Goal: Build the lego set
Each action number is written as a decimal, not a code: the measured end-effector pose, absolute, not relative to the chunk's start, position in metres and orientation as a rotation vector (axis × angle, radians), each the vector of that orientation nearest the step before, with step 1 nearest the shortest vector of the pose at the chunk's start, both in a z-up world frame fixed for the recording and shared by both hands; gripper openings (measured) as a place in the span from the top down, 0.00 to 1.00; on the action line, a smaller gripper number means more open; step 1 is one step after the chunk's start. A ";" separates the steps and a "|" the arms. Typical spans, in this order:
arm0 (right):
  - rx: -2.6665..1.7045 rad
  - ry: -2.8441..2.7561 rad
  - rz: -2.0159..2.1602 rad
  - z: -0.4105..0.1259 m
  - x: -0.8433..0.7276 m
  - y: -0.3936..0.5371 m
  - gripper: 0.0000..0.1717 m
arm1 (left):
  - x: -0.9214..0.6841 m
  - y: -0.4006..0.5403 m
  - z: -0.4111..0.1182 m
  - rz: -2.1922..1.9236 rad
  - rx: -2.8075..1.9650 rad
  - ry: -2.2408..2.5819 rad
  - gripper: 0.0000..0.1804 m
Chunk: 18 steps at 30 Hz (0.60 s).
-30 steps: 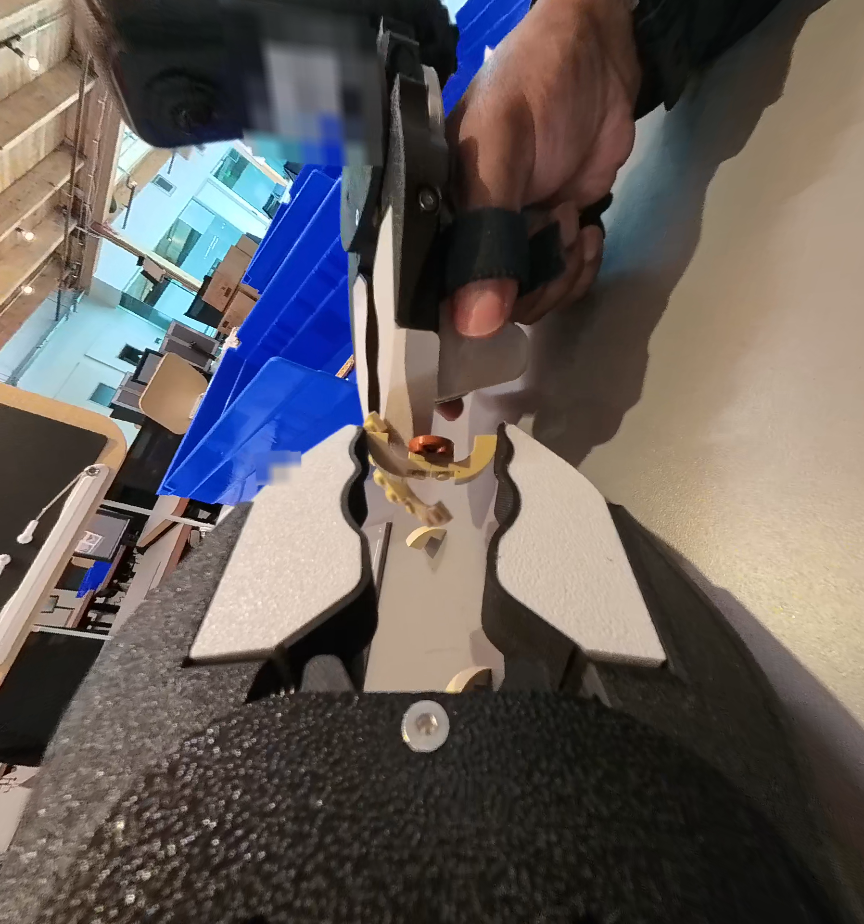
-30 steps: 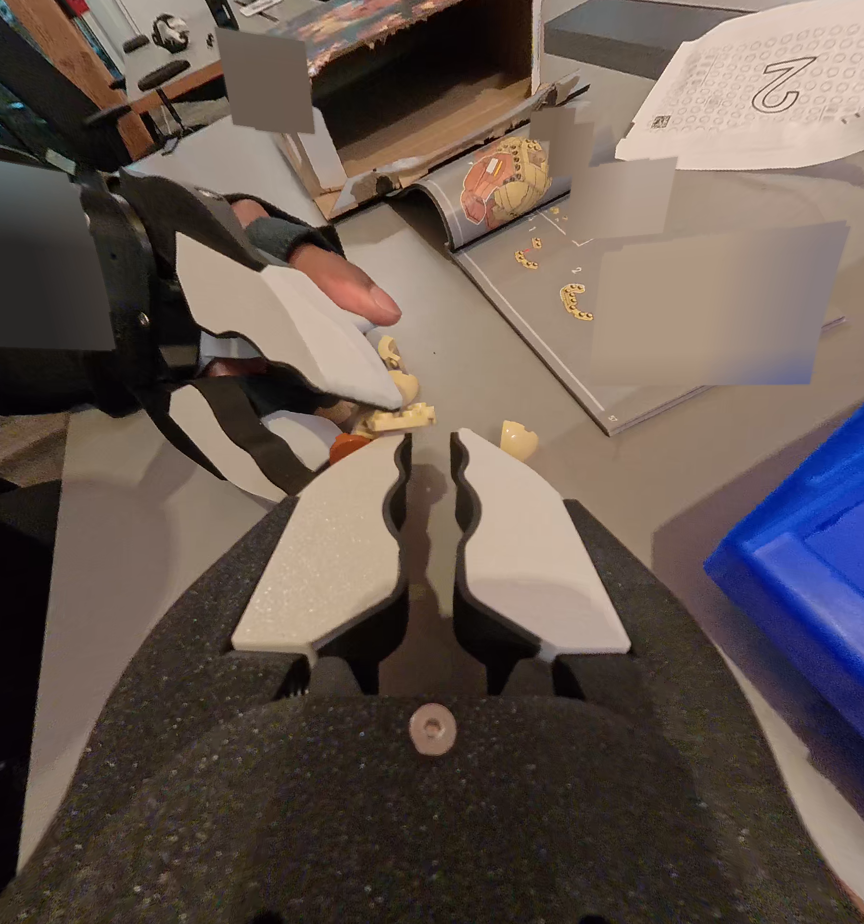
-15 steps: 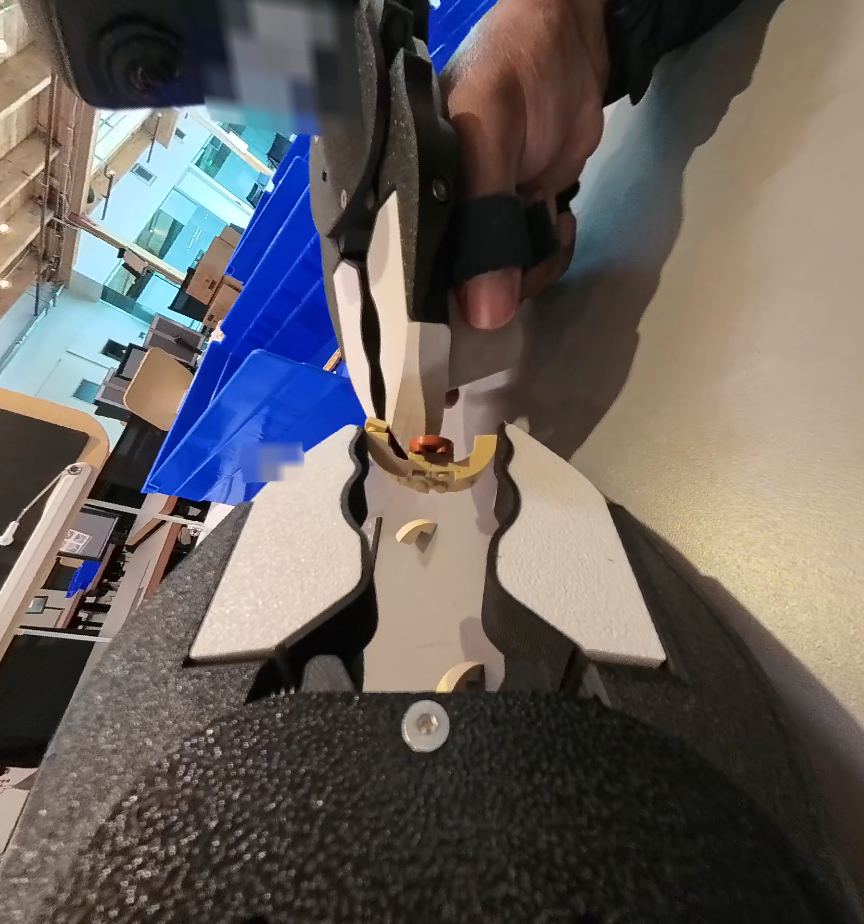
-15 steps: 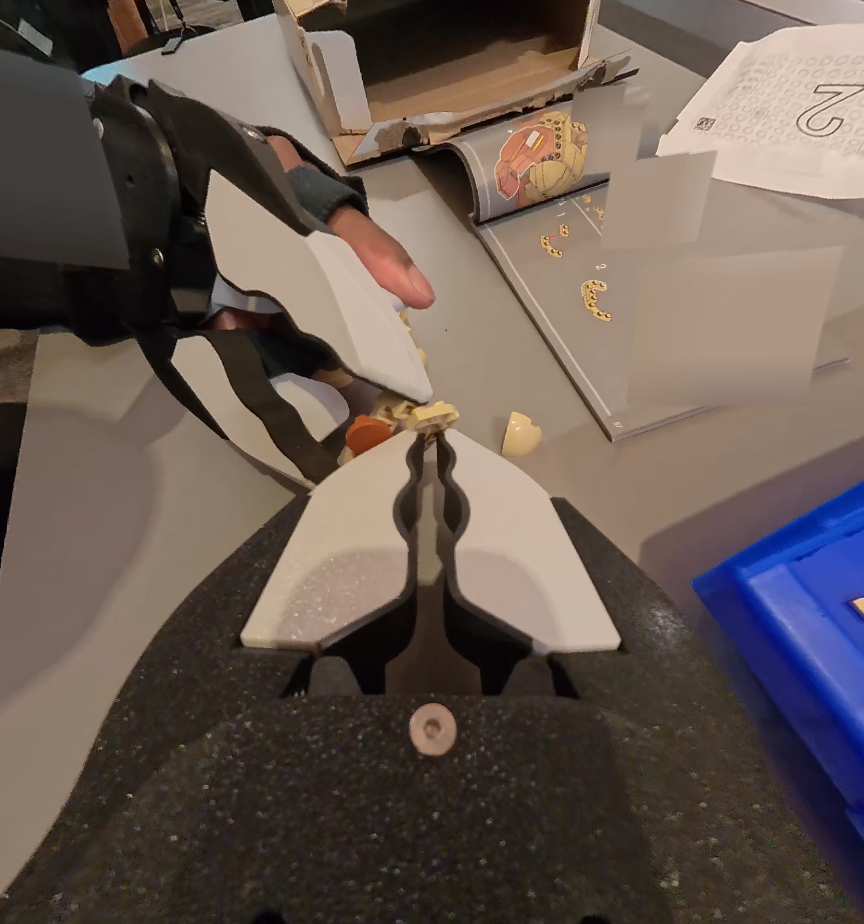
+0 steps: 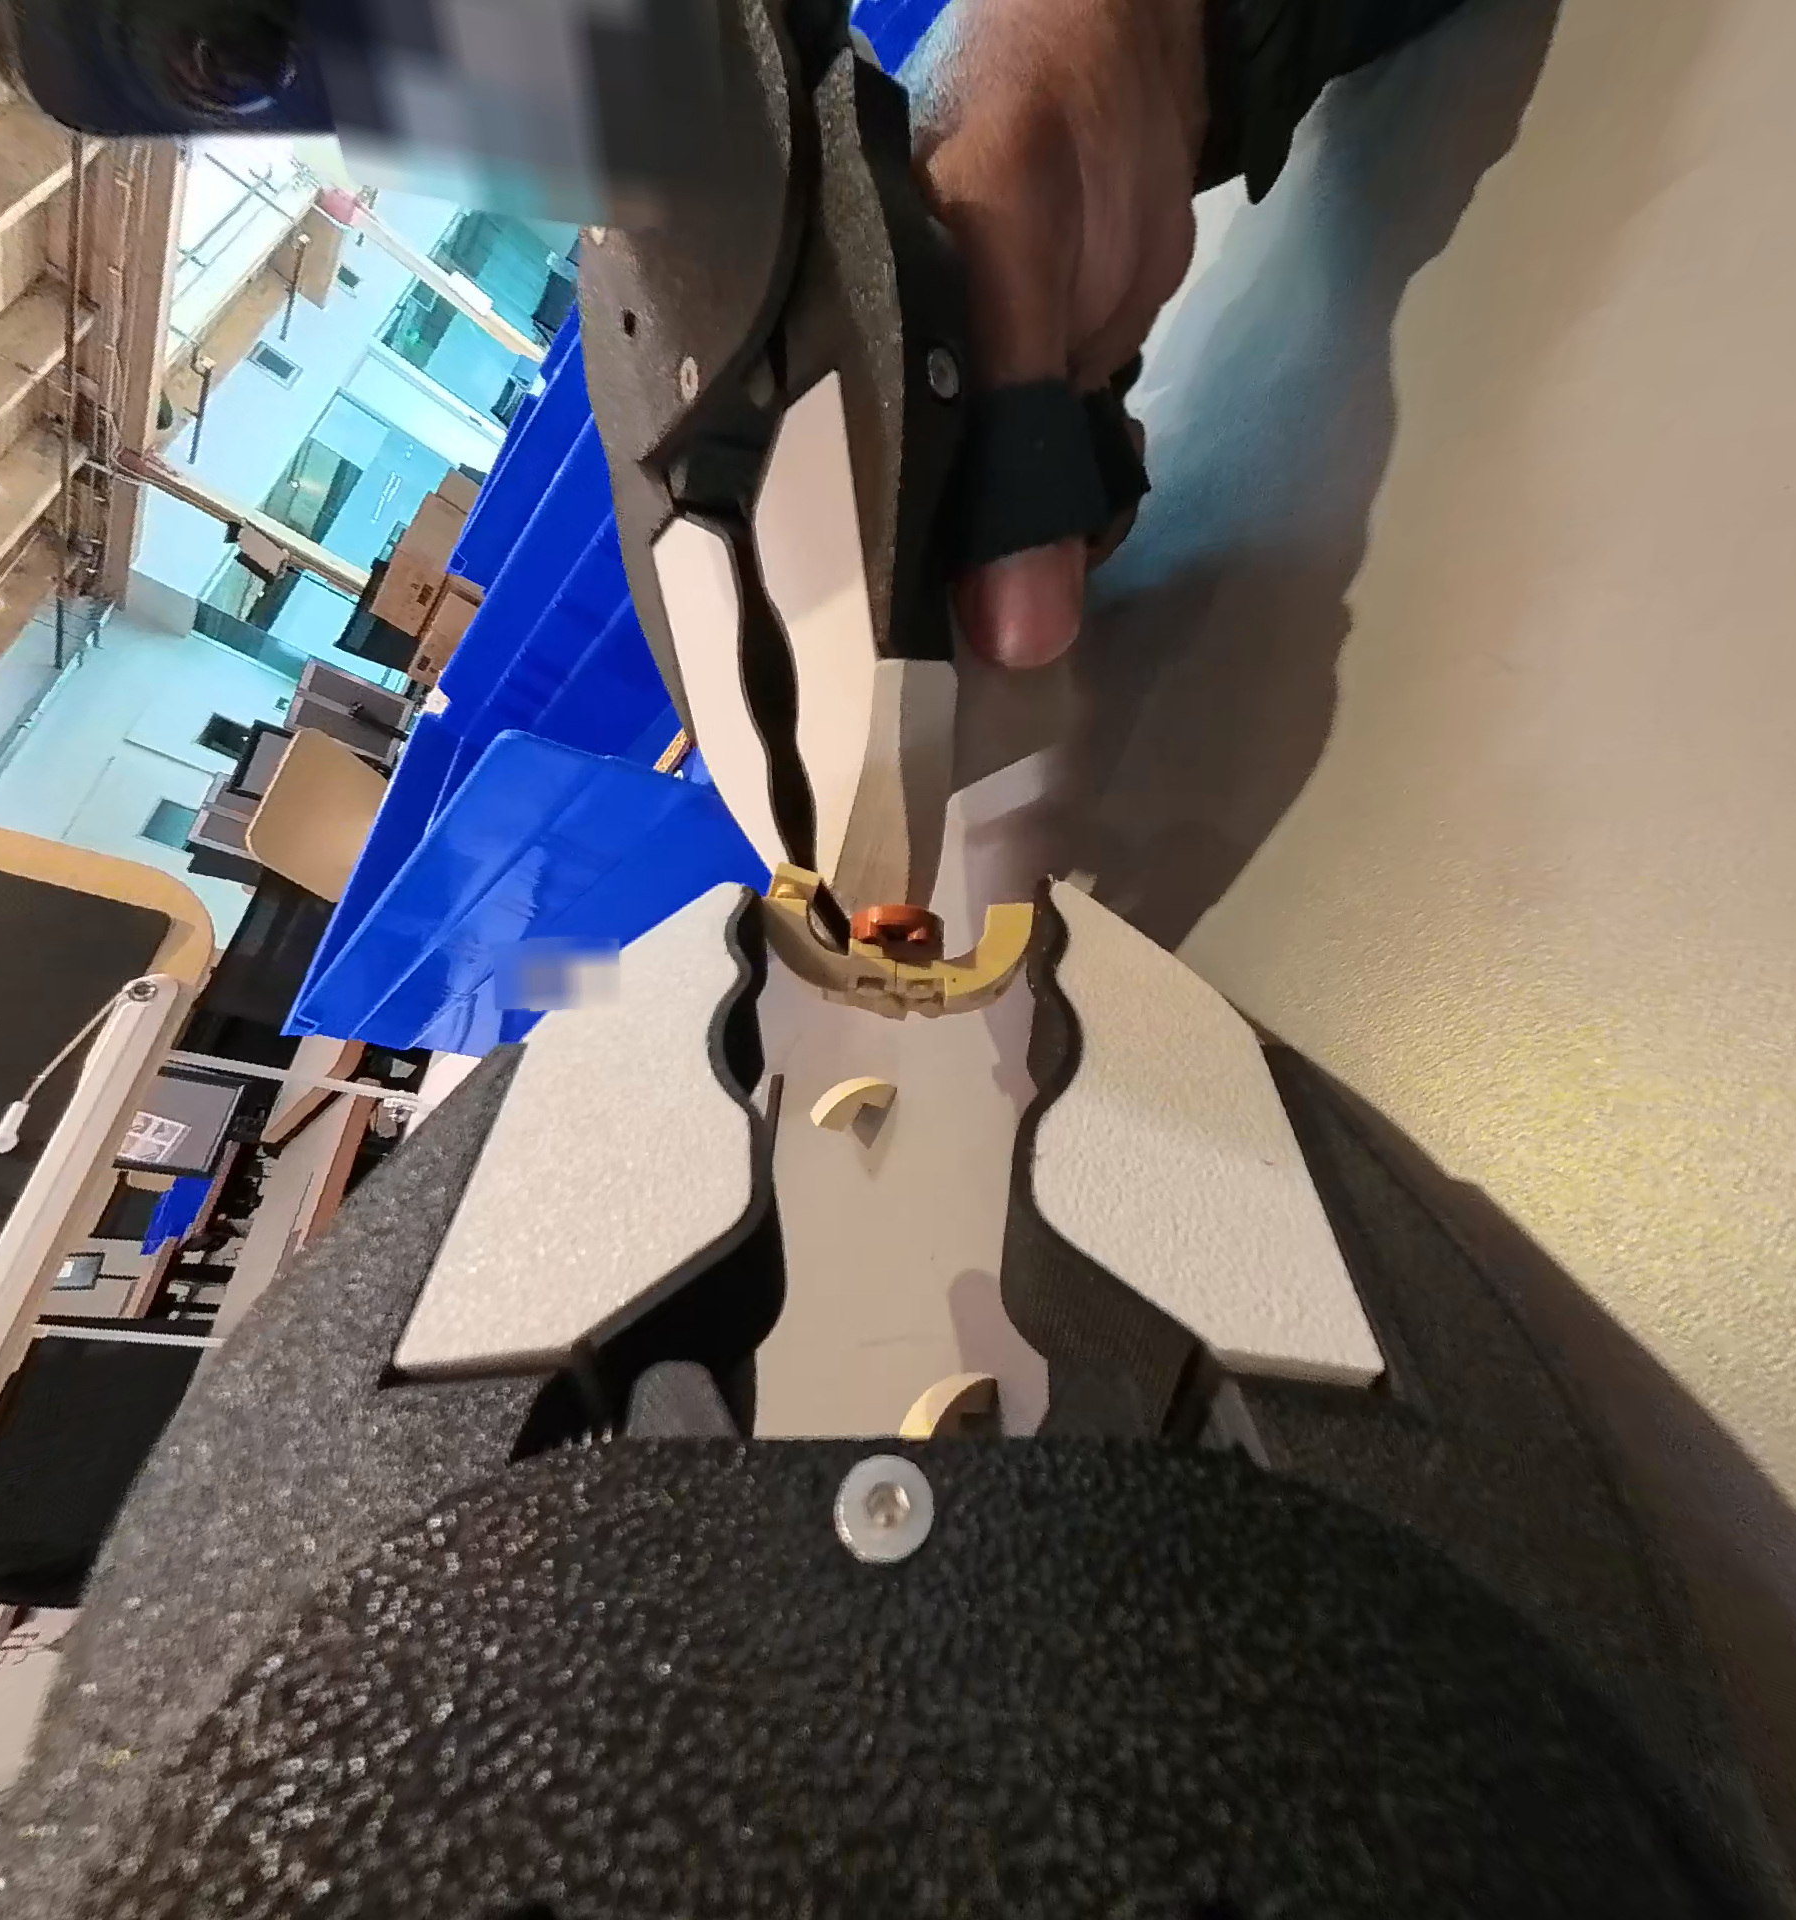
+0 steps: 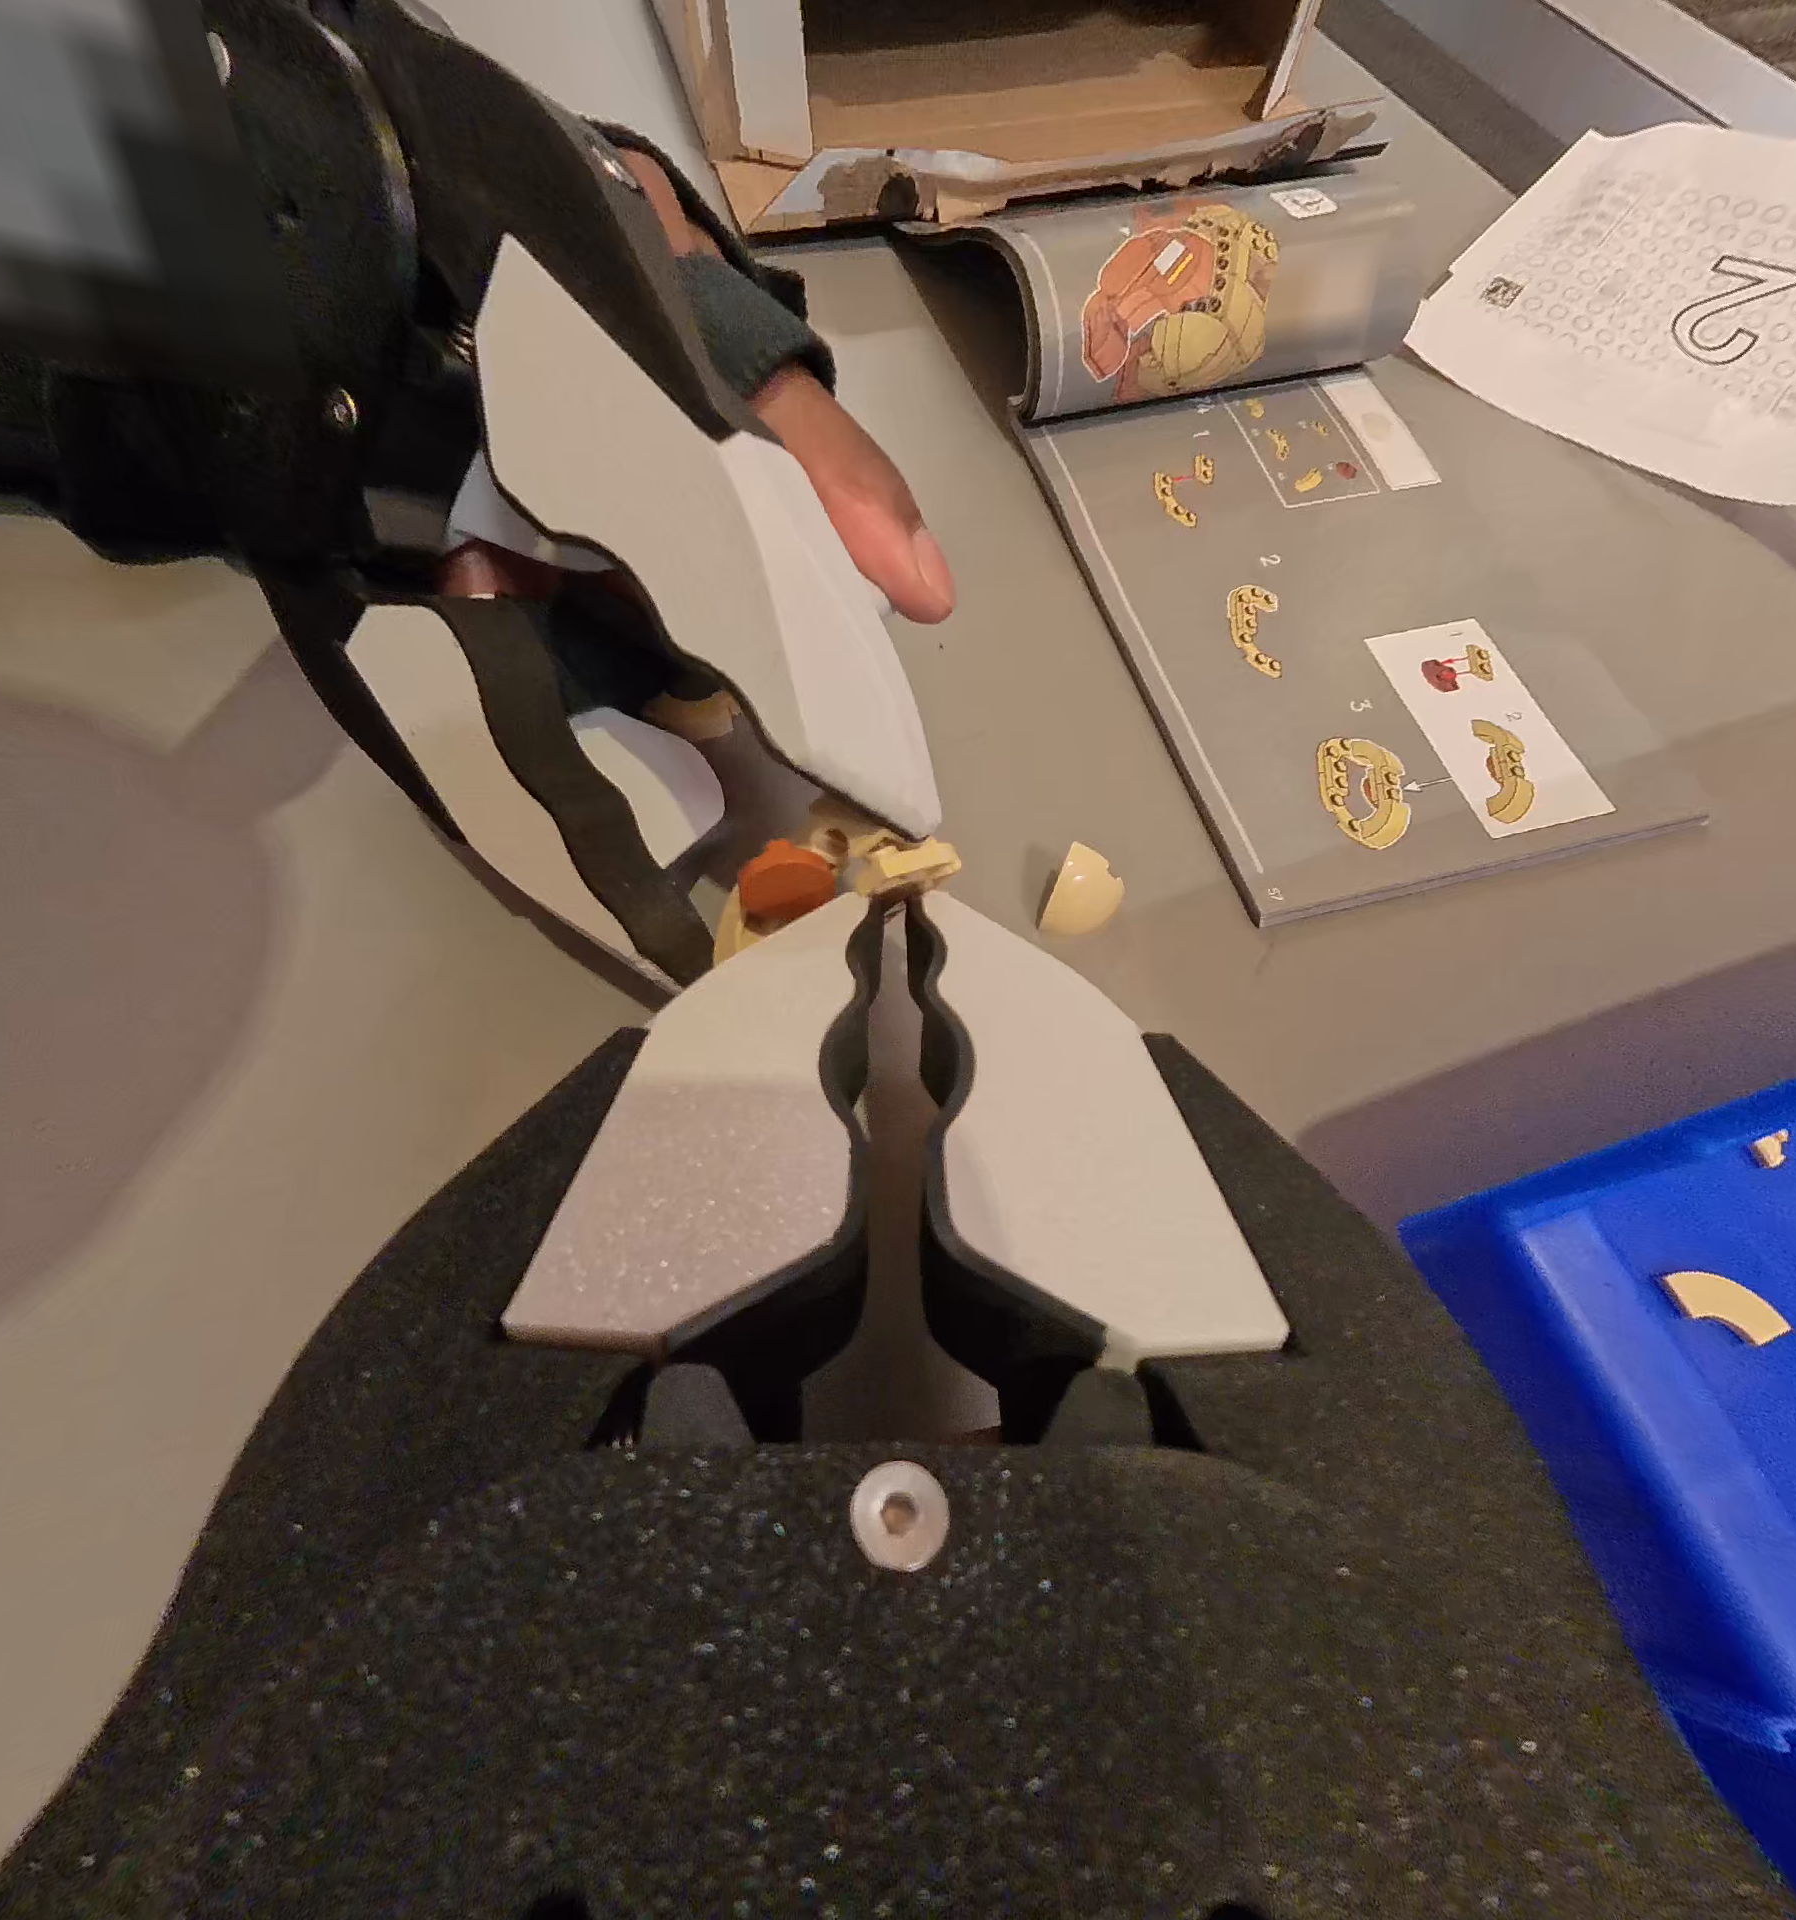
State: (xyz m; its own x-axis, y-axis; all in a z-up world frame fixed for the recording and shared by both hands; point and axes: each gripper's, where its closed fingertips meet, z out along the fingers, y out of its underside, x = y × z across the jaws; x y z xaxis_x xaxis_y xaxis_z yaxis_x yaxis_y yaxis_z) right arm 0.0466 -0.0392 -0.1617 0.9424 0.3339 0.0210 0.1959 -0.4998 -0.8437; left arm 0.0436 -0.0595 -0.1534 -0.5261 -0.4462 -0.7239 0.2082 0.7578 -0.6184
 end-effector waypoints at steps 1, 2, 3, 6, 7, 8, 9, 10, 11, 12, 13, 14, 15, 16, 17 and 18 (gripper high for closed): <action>-2.112 -0.383 0.171 -0.162 0.046 -0.040 0.98 | 0.043 -0.060 -0.154 -0.827 -0.178 1.963 0.73; -2.115 -0.391 0.163 -0.162 0.046 -0.040 0.98 | 0.043 -0.060 -0.154 -0.826 -0.175 1.965 0.73; -2.118 -0.398 0.154 -0.163 0.046 -0.040 0.98 | 0.043 -0.060 -0.154 -0.823 -0.172 1.966 0.73; -2.130 -0.422 0.116 -0.164 0.047 -0.041 0.99 | 0.043 -0.061 -0.155 -0.802 -0.156 1.969 0.73; -2.135 -0.431 0.099 -0.164 0.047 -0.042 0.99 | 0.043 -0.061 -0.155 -0.793 -0.149 1.970 0.73; -2.142 -0.439 0.081 -0.164 0.047 -0.042 0.99 | 0.043 -0.062 -0.156 -0.781 -0.142 1.971 0.73; -2.148 -0.447 0.062 -0.165 0.048 -0.043 0.99 | 0.043 -0.062 -0.157 -0.767 -0.136 1.973 0.73; -2.154 -0.456 0.046 -0.166 0.048 -0.043 0.99 | 0.043 -0.062 -0.158 -0.752 -0.130 1.976 0.73; -2.156 -0.467 0.040 -0.166 0.047 -0.044 1.00 | 0.044 -0.061 -0.159 -0.735 -0.128 1.979 0.73; -2.158 -0.472 0.041 -0.166 0.045 -0.044 1.00 | 0.045 -0.061 -0.161 -0.712 -0.124 1.987 0.73; -2.163 -0.477 0.035 -0.167 0.045 -0.045 1.00 | 0.045 -0.060 -0.163 -0.691 -0.120 1.991 0.73; -2.168 -0.485 0.022 -0.168 0.045 -0.045 1.00 | 0.046 -0.060 -0.164 -0.682 -0.116 1.994 0.73; -2.170 -0.494 0.015 -0.169 0.045 -0.045 1.00 | 0.045 -0.061 -0.163 -0.684 -0.113 1.992 0.73; -2.171 -0.499 0.015 -0.170 0.044 -0.045 1.00 | 0.045 -0.062 -0.163 -0.692 -0.111 1.990 0.73; -2.173 -0.500 0.021 -0.171 0.044 -0.045 1.00 | 0.044 -0.063 -0.162 -0.701 -0.106 1.993 0.73; -2.176 -0.501 0.027 -0.172 0.045 -0.045 1.00 | 0.044 -0.064 -0.163 -0.706 -0.103 1.996 0.73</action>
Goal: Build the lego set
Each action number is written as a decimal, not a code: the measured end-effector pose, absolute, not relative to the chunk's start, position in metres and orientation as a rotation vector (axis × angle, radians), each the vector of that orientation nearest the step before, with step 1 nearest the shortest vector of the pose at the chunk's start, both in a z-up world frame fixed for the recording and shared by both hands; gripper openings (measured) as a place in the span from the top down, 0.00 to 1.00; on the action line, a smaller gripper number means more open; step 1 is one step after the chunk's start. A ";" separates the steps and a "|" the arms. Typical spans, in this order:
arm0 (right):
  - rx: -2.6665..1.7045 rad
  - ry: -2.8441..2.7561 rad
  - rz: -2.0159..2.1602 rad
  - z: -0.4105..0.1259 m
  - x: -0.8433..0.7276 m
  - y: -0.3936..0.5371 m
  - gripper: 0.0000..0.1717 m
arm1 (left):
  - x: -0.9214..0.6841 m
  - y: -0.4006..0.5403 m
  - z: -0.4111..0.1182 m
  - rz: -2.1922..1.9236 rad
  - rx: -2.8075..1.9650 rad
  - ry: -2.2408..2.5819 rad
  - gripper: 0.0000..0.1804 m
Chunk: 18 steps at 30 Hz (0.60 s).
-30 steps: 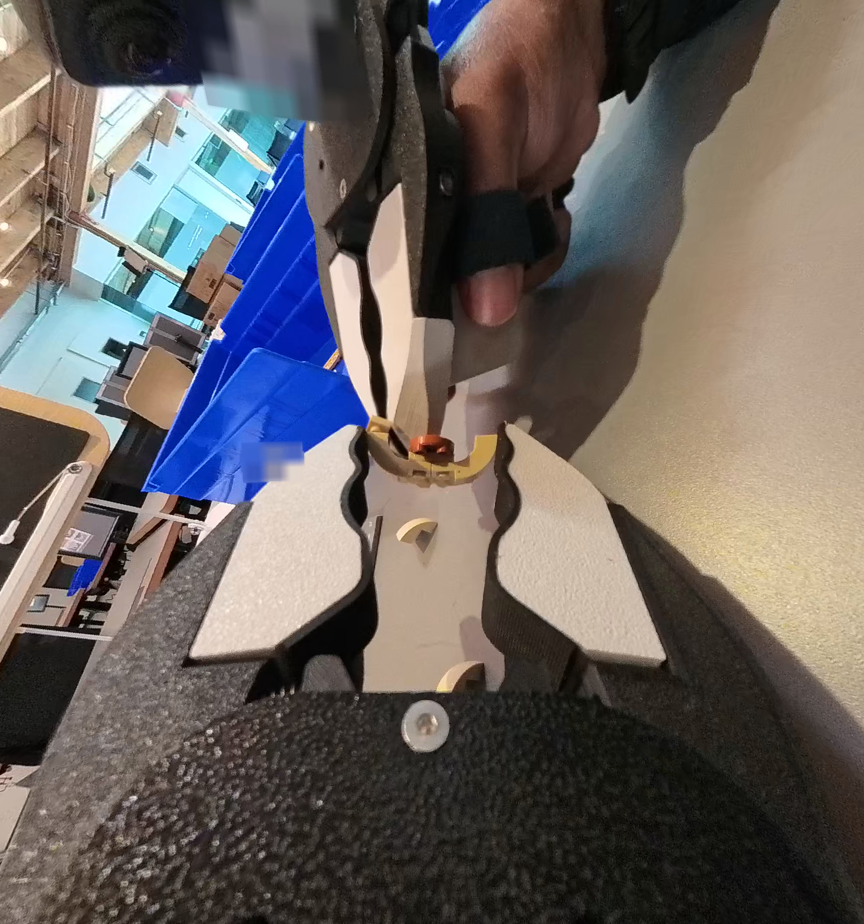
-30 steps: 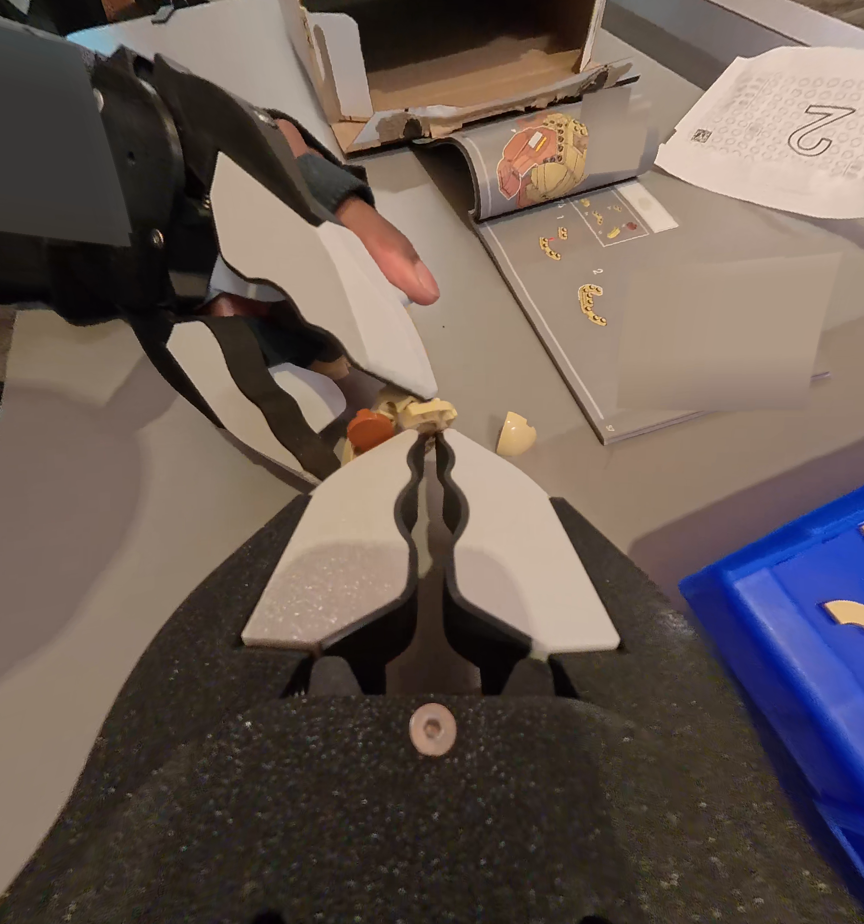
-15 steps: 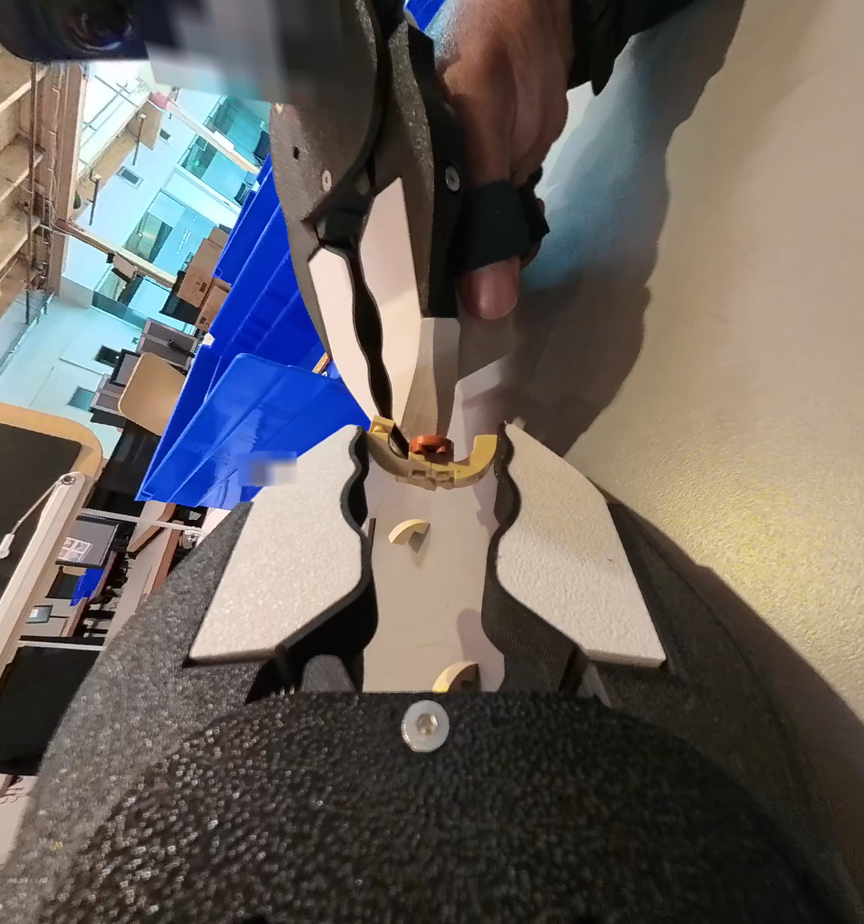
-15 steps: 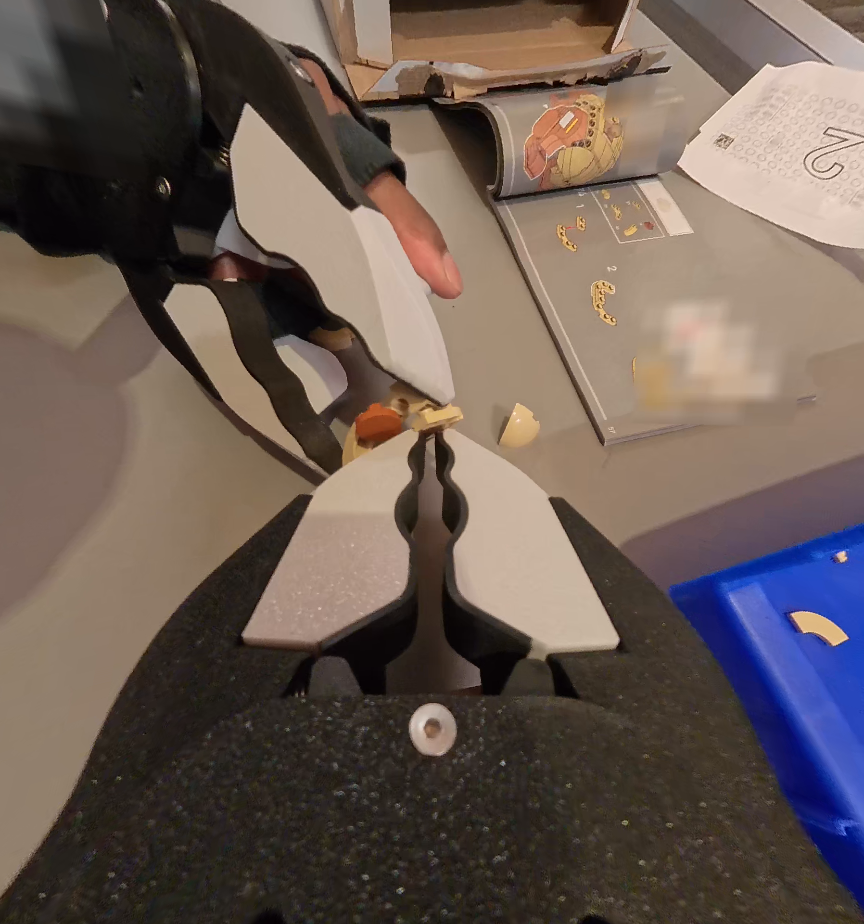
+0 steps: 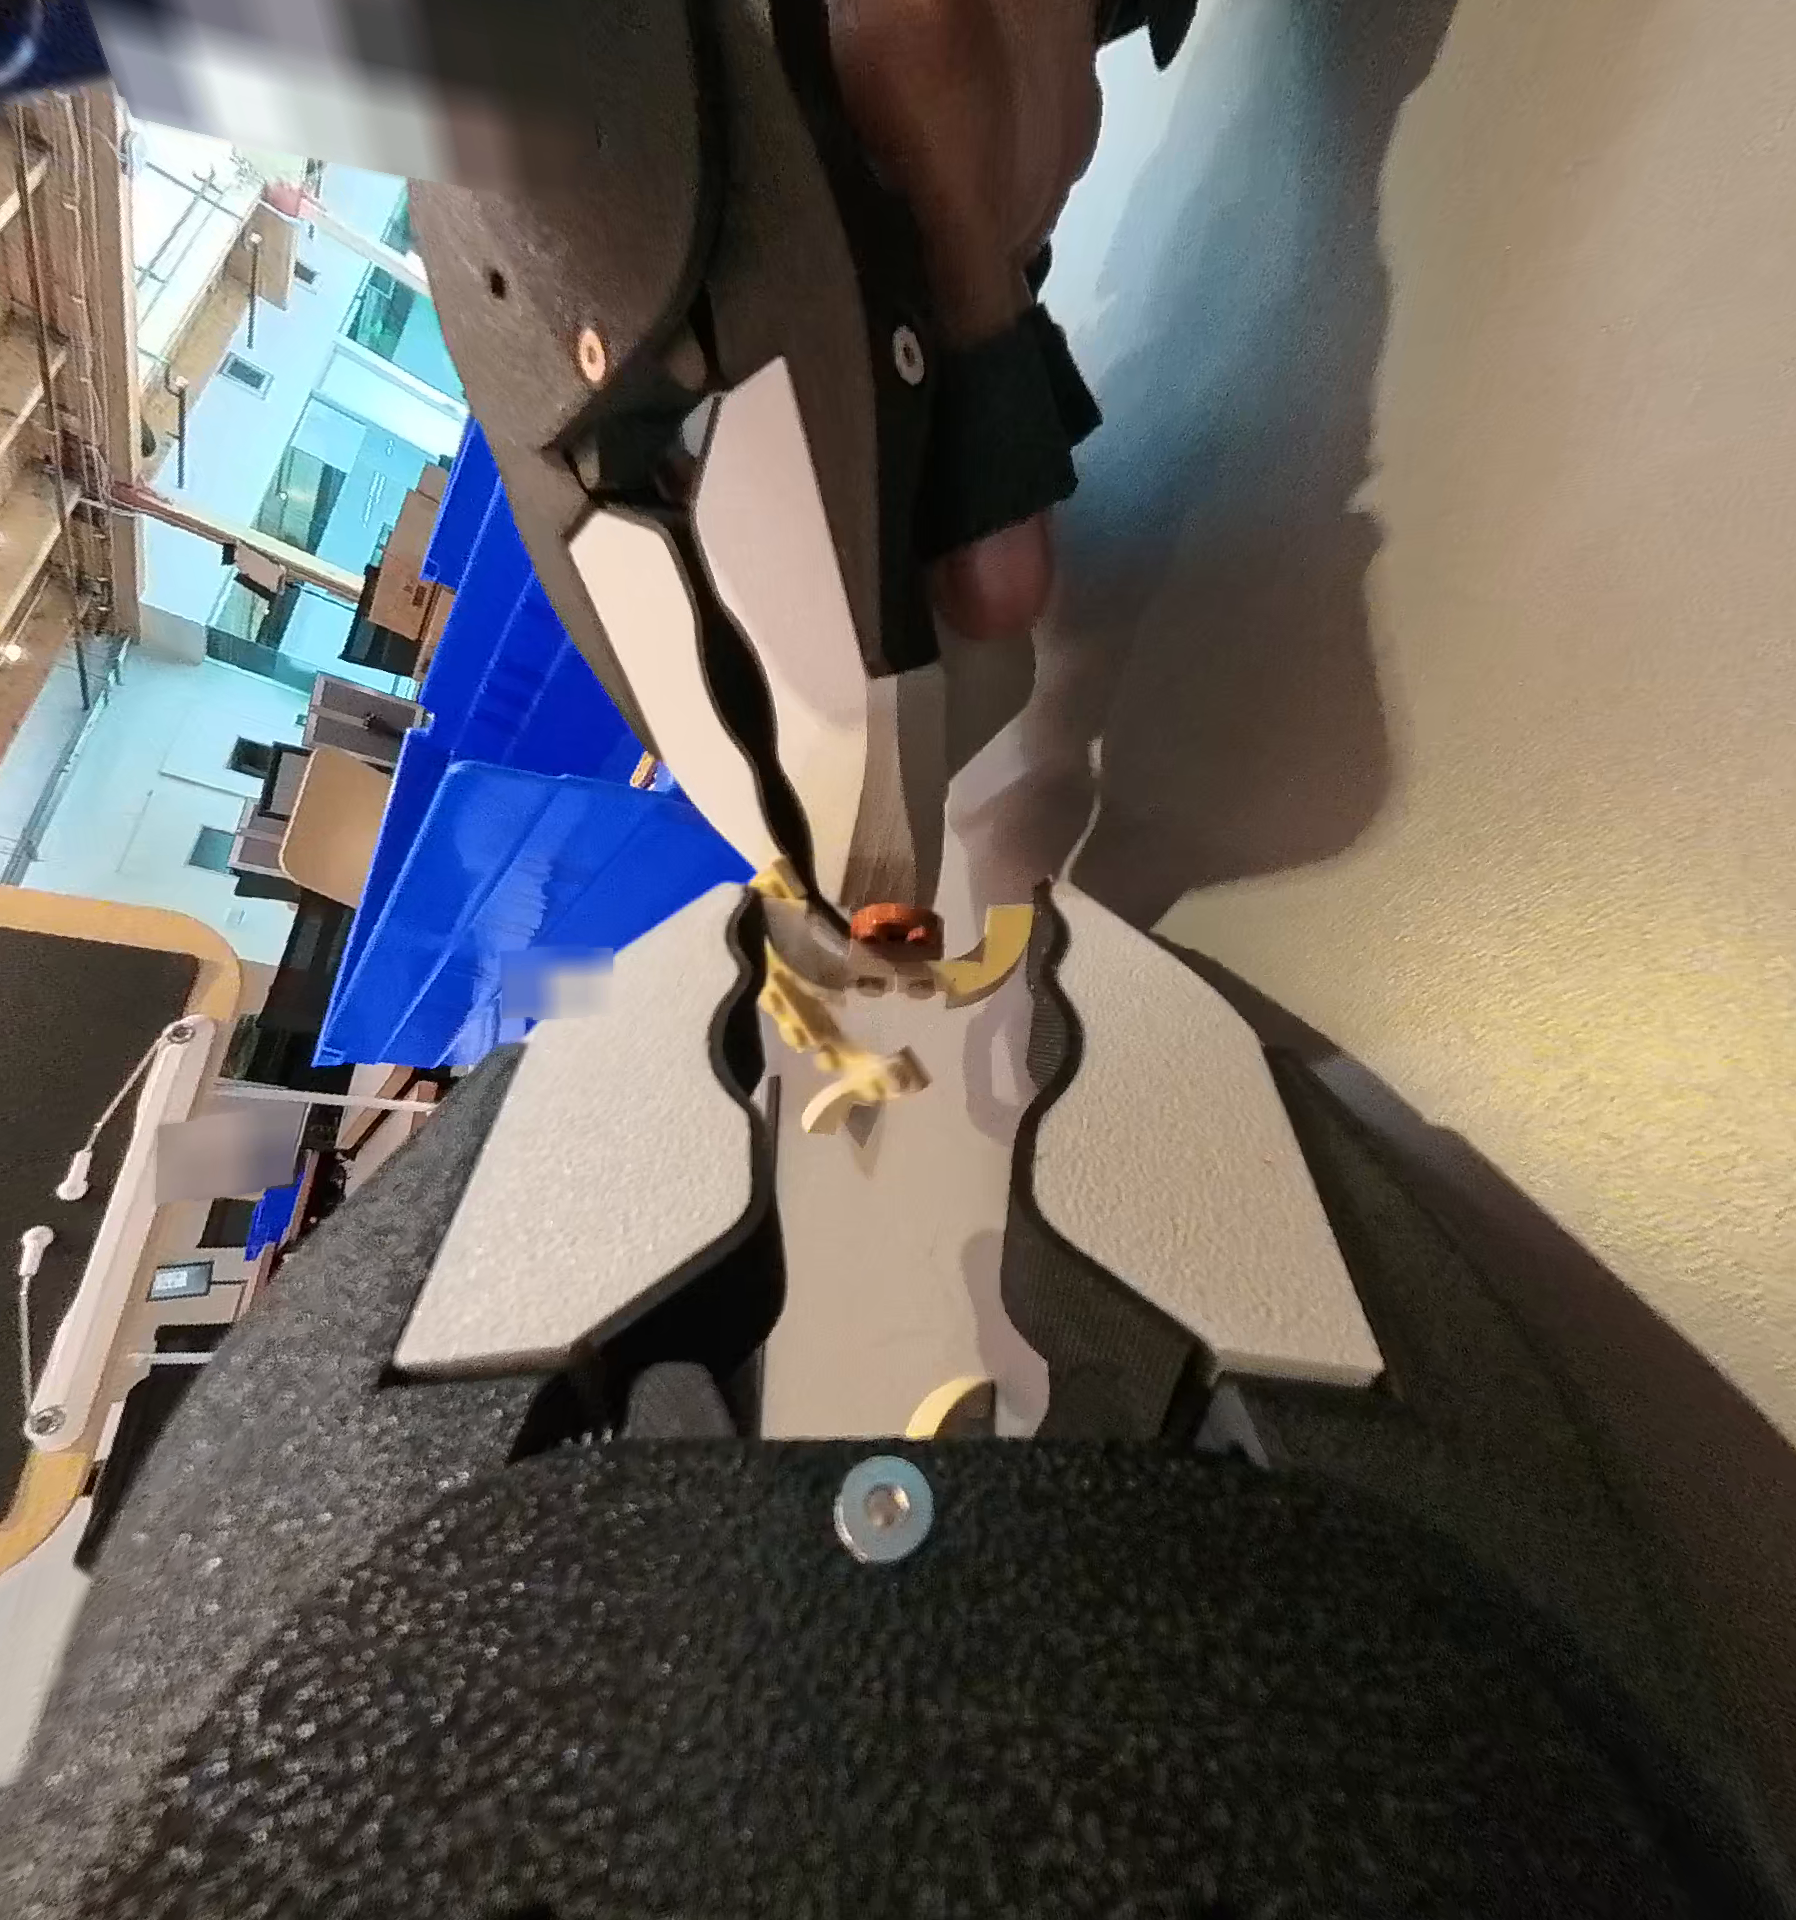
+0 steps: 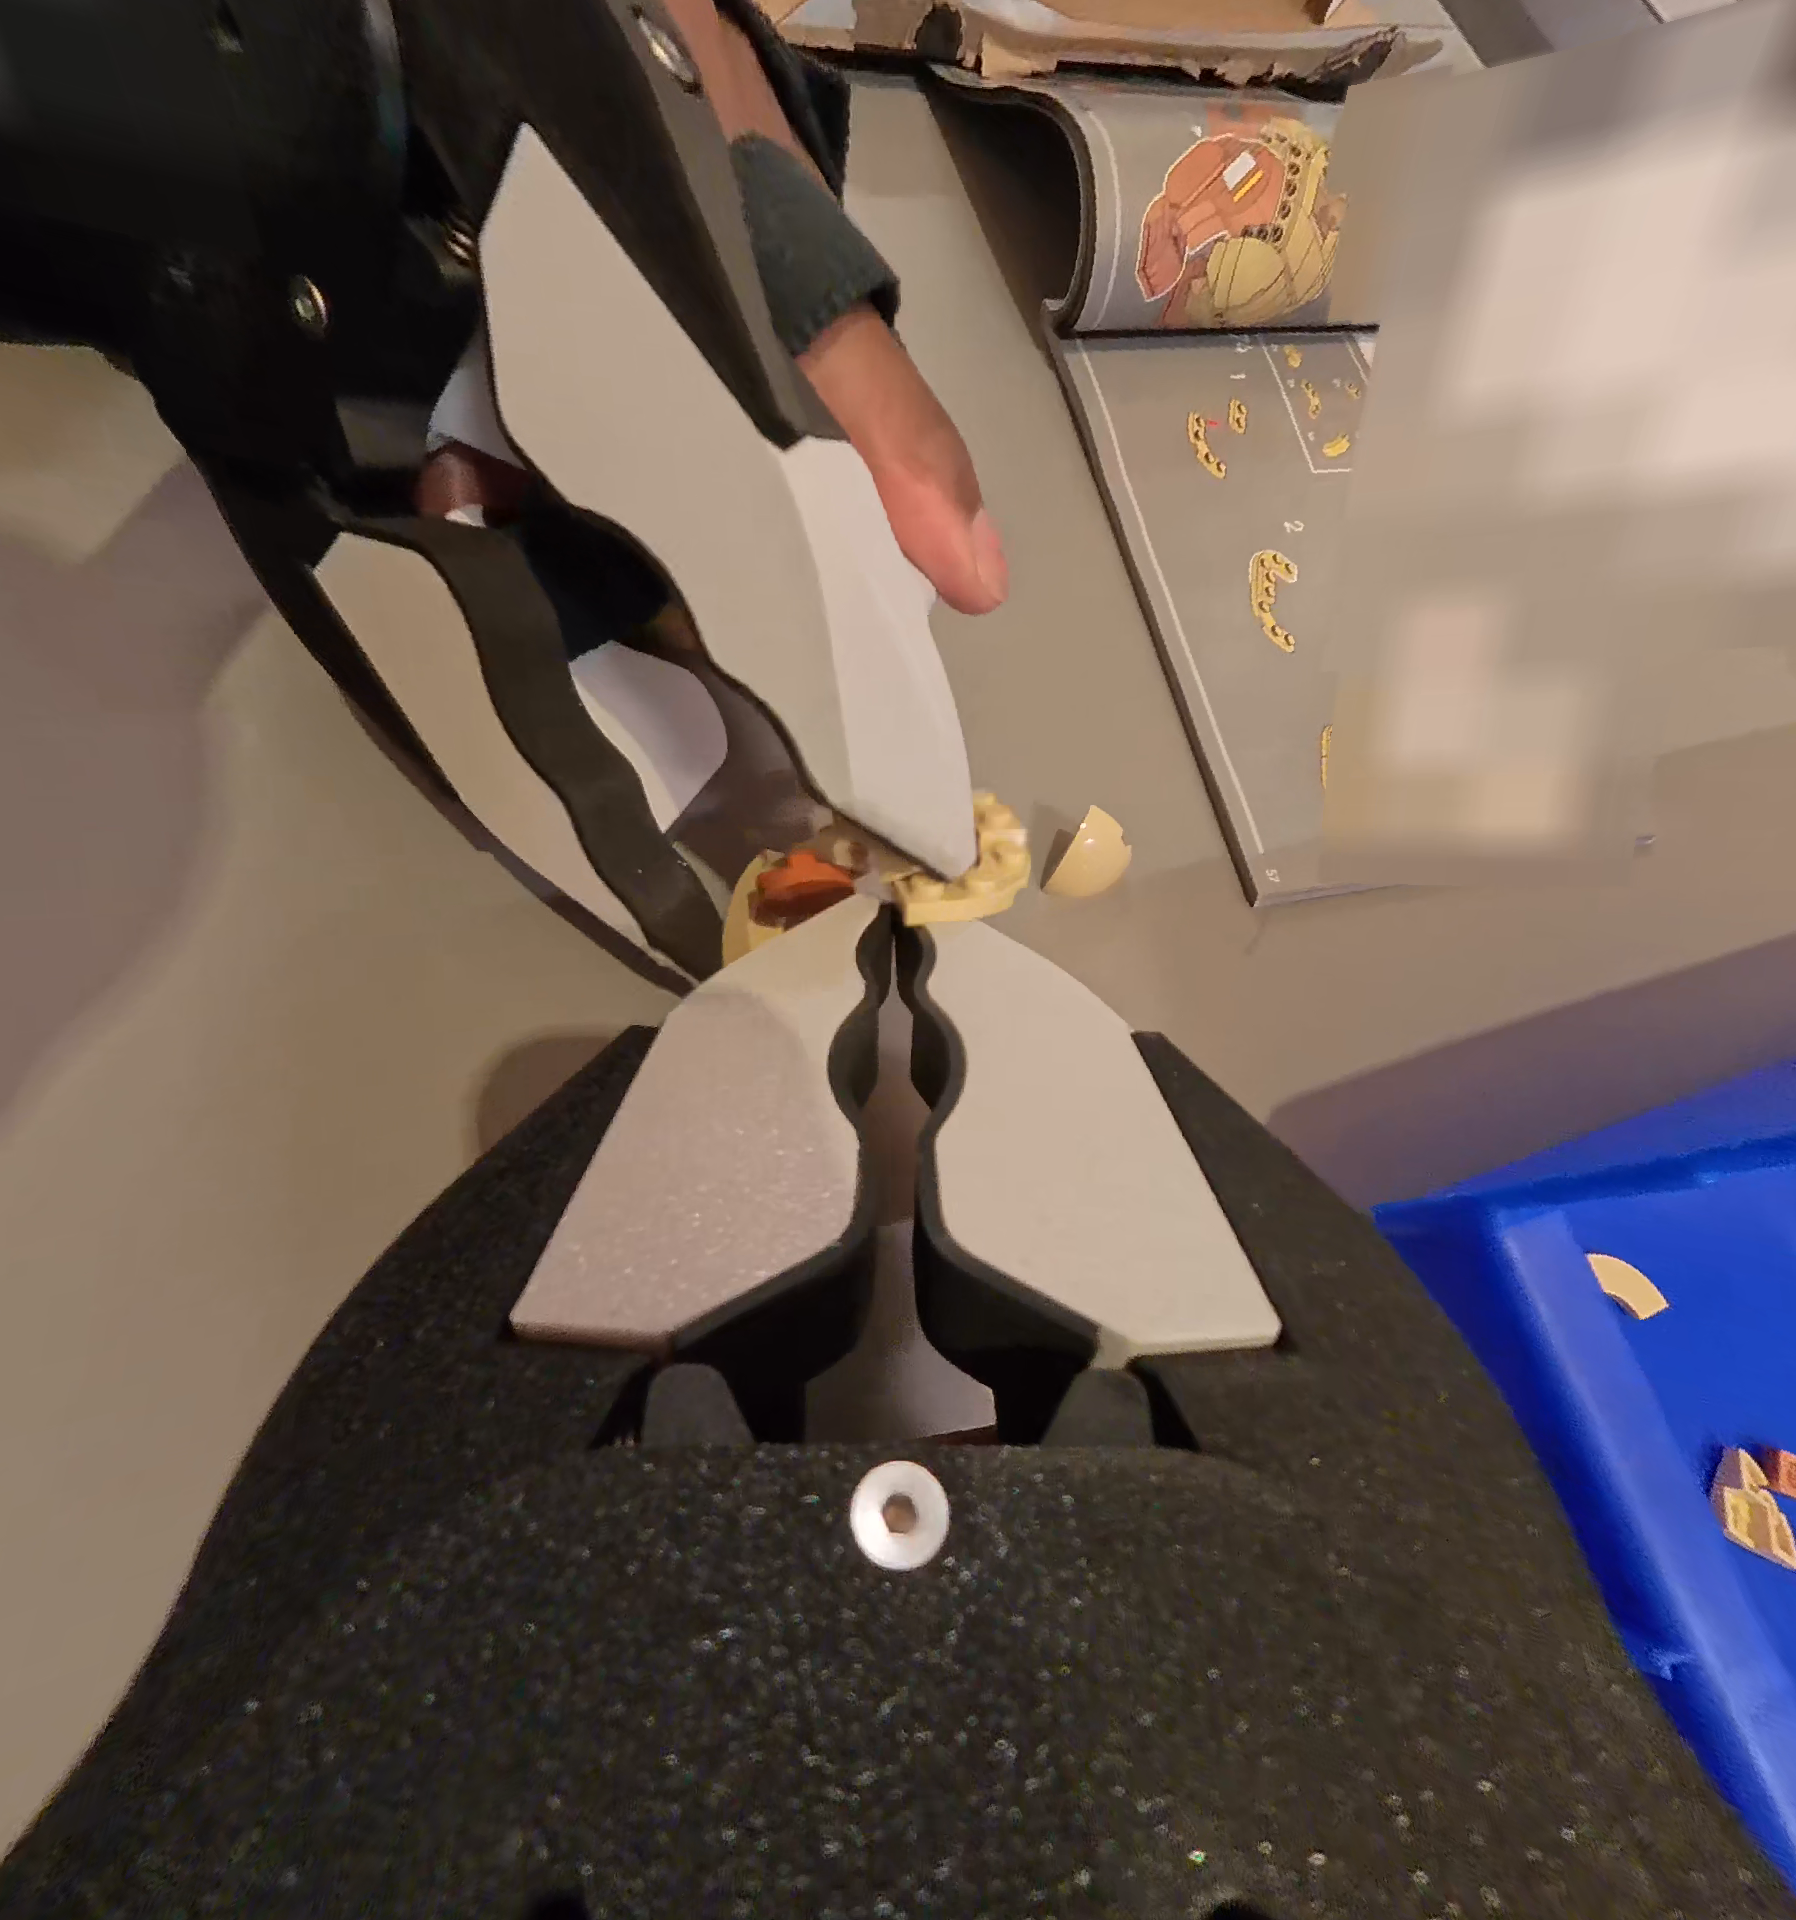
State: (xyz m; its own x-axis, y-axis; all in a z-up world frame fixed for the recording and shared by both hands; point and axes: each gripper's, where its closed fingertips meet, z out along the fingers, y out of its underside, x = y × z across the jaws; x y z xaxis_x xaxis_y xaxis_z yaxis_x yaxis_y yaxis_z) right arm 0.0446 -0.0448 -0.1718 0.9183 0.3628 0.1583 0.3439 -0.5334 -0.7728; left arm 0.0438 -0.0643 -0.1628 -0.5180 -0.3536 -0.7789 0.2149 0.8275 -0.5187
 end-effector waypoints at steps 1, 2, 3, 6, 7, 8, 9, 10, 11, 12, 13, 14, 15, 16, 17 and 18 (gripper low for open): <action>-2.177 -0.506 0.027 -0.172 0.045 -0.045 1.00 | 0.043 -0.065 -0.163 -0.707 -0.096 1.998 0.73; -2.177 -0.512 0.022 -0.173 0.046 -0.045 1.00 | 0.043 -0.066 -0.164 -0.703 -0.091 1.999 0.73; -2.179 -0.518 0.016 -0.173 0.046 -0.045 1.00 | 0.043 -0.066 -0.164 -0.699 -0.089 2.002 0.73; -2.188 -0.536 -0.002 -0.173 0.046 -0.046 1.00 | 0.043 -0.066 -0.165 -0.692 -0.084 2.005 0.73; -2.195 -0.545 -0.010 -0.174 0.046 -0.047 1.00 | 0.043 -0.066 -0.165 -0.689 -0.081 2.008 0.73; -2.200 -0.556 -0.018 -0.175 0.046 -0.048 1.00 | 0.043 -0.066 -0.166 -0.682 -0.076 2.010 0.73; -2.205 -0.565 -0.027 -0.175 0.046 -0.048 1.00 | 0.043 -0.067 -0.166 -0.676 -0.070 2.011 0.73; -2.208 -0.573 -0.033 -0.175 0.046 -0.049 1.00 | 0.043 -0.067 -0.167 -0.672 -0.067 2.013 0.73; -2.210 -0.580 -0.037 -0.176 0.046 -0.049 1.00 | 0.043 -0.067 -0.167 -0.673 -0.064 2.015 0.73; -2.211 -0.585 -0.040 -0.176 0.046 -0.049 1.00 | 0.043 -0.068 -0.167 -0.674 -0.063 2.016 0.73; -2.213 -0.588 -0.040 -0.176 0.046 -0.050 1.00 | 0.043 -0.068 -0.167 -0.674 -0.061 2.017 0.73; -2.216 -0.593 -0.038 -0.176 0.046 -0.050 1.00 | 0.043 -0.068 -0.167 -0.668 -0.057 2.019 0.73; -2.218 -0.596 -0.037 -0.176 0.046 -0.051 1.00 | 0.043 -0.068 -0.168 -0.661 -0.053 2.019 0.73; -2.218 -0.599 -0.037 -0.176 0.046 -0.051 1.00 | 0.043 -0.068 -0.168 -0.658 -0.049 2.019 0.73; -2.219 -0.602 -0.036 -0.176 0.046 -0.052 1.00 | 0.043 -0.068 -0.168 -0.656 -0.046 2.020 0.73; -2.219 -0.605 -0.035 -0.176 0.045 -0.052 1.00 | 0.043 -0.068 -0.168 -0.655 -0.045 2.020 0.73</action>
State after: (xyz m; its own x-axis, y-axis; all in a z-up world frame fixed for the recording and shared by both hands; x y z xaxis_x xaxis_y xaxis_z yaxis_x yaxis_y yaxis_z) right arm 0.0455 -0.0518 -0.1758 0.8845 0.4112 0.2204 0.4339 -0.5513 -0.7126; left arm 0.0430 -0.0678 -0.1679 -0.5250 -0.2927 -0.7992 0.2319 0.8543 -0.4652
